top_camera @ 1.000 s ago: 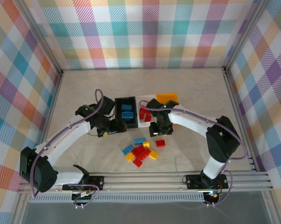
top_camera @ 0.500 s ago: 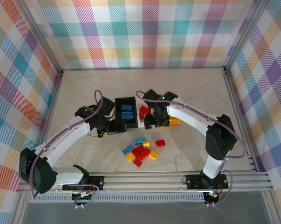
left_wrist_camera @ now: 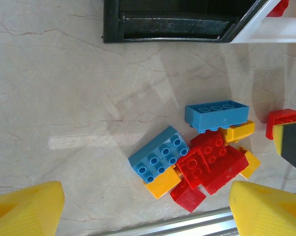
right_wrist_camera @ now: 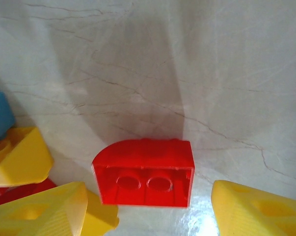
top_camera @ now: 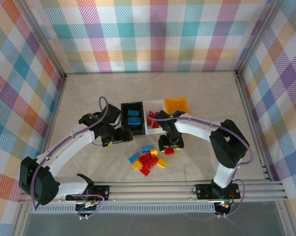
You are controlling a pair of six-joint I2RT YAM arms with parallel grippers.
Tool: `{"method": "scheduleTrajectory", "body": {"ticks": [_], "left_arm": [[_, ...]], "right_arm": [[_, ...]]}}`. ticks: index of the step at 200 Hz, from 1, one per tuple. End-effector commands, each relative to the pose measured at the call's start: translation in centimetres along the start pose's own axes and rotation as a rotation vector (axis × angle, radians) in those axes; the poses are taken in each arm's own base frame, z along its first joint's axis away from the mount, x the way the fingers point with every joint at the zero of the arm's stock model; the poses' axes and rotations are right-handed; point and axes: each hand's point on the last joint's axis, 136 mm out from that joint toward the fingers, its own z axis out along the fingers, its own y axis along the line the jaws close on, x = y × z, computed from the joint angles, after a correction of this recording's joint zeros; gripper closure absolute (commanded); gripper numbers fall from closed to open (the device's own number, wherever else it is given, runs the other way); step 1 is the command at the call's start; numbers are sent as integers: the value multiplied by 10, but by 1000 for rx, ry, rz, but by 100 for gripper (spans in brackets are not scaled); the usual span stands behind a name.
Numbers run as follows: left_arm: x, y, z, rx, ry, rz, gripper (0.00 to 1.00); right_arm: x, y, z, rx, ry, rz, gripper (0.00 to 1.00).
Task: Sort the legos into containers by color
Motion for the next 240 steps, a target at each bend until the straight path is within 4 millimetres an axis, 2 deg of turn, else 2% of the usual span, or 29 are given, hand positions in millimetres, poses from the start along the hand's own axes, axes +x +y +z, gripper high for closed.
{"method": "scheduleTrajectory", "body": {"ticks": [1,48,96,123,153,181,201,217,240], "left_arm": [[1,4,-5,-23,0,2,13],[4,8,-5,-30,6,-2,13],[4,10,-4,-33,6,-5,13],[5,11,-3,-34,8,-9,13],[4,11,-2,-31,5,-10,12],[3,10,0,-24,0,-14,13],[2,9,1,-19,-3,-17,12],[0,8,0,-15,-9,-19,12],[-2,7,2,-18,-8,-19,12]], "right_arm": [[2,2,15,-9,29,21,32],[-3,2,26,12,42,13,34],[-3,0,27,27,43,14,52],[-3,-2,21,37,38,11,53],[-6,2,-3,20,-2,9,53],[-19,14,-40,-15,-68,-6,53],[-36,28,-69,-42,-125,-28,53],[-51,38,-83,-53,-161,-55,52],[-77,49,-85,-42,-157,-93,52]]}}
